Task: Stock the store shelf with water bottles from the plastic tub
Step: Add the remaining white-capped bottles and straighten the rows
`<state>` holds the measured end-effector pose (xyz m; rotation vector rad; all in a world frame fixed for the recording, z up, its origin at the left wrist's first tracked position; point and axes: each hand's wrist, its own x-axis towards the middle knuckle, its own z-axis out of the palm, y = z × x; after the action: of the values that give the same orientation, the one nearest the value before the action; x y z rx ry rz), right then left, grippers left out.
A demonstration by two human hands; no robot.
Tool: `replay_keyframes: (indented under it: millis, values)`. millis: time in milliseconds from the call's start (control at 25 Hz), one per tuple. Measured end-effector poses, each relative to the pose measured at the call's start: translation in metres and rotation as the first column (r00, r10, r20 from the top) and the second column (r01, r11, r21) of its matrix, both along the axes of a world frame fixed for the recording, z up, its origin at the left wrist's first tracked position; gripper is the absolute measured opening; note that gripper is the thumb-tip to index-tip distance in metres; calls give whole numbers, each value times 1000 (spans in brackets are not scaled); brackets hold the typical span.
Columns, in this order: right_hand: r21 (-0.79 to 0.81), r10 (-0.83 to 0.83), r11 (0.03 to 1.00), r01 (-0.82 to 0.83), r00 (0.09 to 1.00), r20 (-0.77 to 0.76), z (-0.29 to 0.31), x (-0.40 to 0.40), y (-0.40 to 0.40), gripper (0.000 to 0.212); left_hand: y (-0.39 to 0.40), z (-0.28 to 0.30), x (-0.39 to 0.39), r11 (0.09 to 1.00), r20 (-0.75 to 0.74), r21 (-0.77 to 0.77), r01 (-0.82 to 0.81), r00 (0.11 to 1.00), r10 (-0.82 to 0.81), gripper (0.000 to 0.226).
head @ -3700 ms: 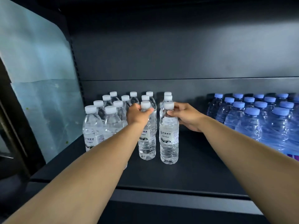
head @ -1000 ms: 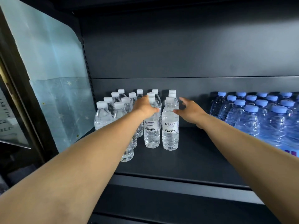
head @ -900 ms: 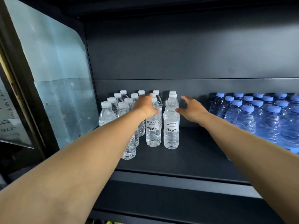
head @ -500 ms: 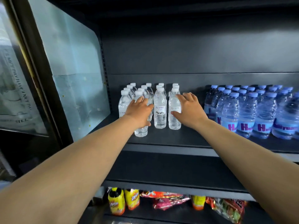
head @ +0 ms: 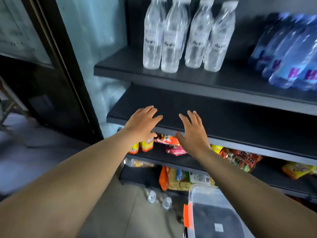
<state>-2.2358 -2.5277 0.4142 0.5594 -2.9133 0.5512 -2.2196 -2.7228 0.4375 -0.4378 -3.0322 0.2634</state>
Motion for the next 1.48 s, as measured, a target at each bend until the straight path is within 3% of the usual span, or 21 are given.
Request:
replay_keyframes:
  millis: [240, 440, 760, 1120, 1200, 1320, 1480]
  values:
    - [-39, 6, 999, 3, 975, 223, -157, 15, -15, 64, -15, -160, 24, 991, 232, 29, -129, 965, 119, 77]
    - [-125, -166, 967, 224, 918, 361, -286, 36, -20, 66, -26, -293, 59, 955, 425, 49, -291, 871, 244, 80]
    - [-20, -356, 909, 417, 800, 484, -501, 66, -23, 71, -32, -500, 65, 903, 551, 82, -422, 774, 312, 83]
    - [-63, -571, 648, 759, 540, 618, -685, 49, 2, 80, -19, -685, 38, 904, 573, 146, -403, 779, 255, 91]
    - [-100, -559, 609, 787, 515, 650, -716, 37, 4, 81, -10, -717, 21, 858, 587, 236, -457, 770, 249, 91]
    - [-192, -495, 606, 772, 554, 669, -749, 21, 7, 77, 1, -751, -1, 747, 590, 382, -544, 766, 256, 91]
    - [-218, -464, 591, 777, 548, 696, -776, 13, 15, 59, 15, -785, -17, 600, 635, 521, -607, 745, 201, 87]
